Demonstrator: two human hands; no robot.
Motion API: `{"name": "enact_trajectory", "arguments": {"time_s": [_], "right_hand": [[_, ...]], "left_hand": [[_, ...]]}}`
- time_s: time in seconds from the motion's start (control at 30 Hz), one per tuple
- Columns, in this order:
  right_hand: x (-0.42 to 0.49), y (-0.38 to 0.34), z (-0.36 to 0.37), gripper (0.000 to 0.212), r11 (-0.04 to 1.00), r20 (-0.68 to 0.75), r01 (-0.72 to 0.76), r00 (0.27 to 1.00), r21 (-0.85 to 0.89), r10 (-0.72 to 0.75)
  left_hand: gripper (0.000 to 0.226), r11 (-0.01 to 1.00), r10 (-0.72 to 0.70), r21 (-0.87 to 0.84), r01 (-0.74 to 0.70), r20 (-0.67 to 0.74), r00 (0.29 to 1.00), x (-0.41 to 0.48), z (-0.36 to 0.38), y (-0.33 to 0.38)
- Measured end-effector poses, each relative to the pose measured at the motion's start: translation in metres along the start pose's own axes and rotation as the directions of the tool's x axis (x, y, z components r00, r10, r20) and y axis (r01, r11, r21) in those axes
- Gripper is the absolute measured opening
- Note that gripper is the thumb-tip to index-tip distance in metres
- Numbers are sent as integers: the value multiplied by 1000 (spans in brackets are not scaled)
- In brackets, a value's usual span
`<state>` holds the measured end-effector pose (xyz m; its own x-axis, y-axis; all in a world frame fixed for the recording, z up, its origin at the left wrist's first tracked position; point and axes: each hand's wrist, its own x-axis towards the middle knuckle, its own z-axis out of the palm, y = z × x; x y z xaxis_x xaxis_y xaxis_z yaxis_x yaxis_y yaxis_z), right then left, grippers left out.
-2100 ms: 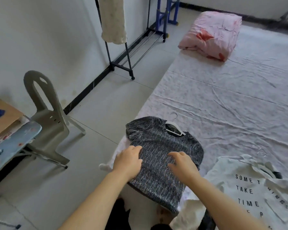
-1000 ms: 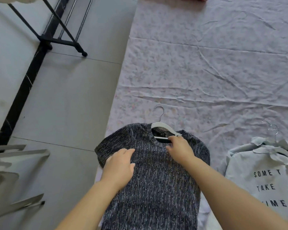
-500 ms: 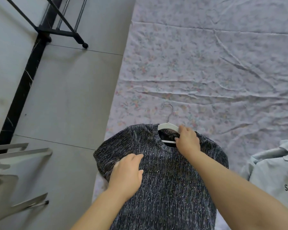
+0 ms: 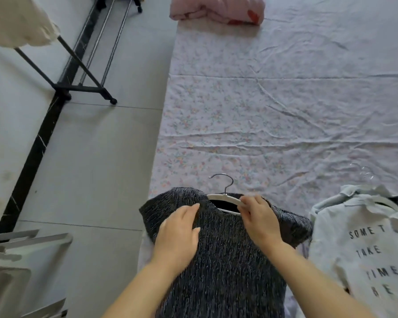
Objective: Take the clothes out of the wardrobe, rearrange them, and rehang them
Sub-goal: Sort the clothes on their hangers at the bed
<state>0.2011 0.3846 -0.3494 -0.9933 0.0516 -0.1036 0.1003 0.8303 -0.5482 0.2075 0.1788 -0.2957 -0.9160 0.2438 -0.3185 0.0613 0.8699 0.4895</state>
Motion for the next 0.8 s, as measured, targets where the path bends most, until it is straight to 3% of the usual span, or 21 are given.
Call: {"name": "enact_trajectory", "arguments": {"time_s": [0.13,0.3,0.47,0.57,0.8], "right_hand": [[-52,-32,-41,8,999,-162,51,986,13,-49],[-134,-81,-87,17,996,-367,73,929,55,-48],[-225,-118,-118,11,994,-514,-49,853,98,92],[-276,-127,-129,13,985,-542,-130,822,117,173],[-387,-121,-160,38,950,-648,-277,699,145,303]], "left_hand": [[54,995,101,-7,-103,-124,987,-26,-29,28],[49,946,320,35,-322,-249,914,-71,-52,48],[35,793,593,90,-603,-341,729,-126,-60,63],[34,716,661,85,-693,-405,632,-156,-58,76],[30,558,761,-3,-830,-397,513,-226,-33,137]]}}
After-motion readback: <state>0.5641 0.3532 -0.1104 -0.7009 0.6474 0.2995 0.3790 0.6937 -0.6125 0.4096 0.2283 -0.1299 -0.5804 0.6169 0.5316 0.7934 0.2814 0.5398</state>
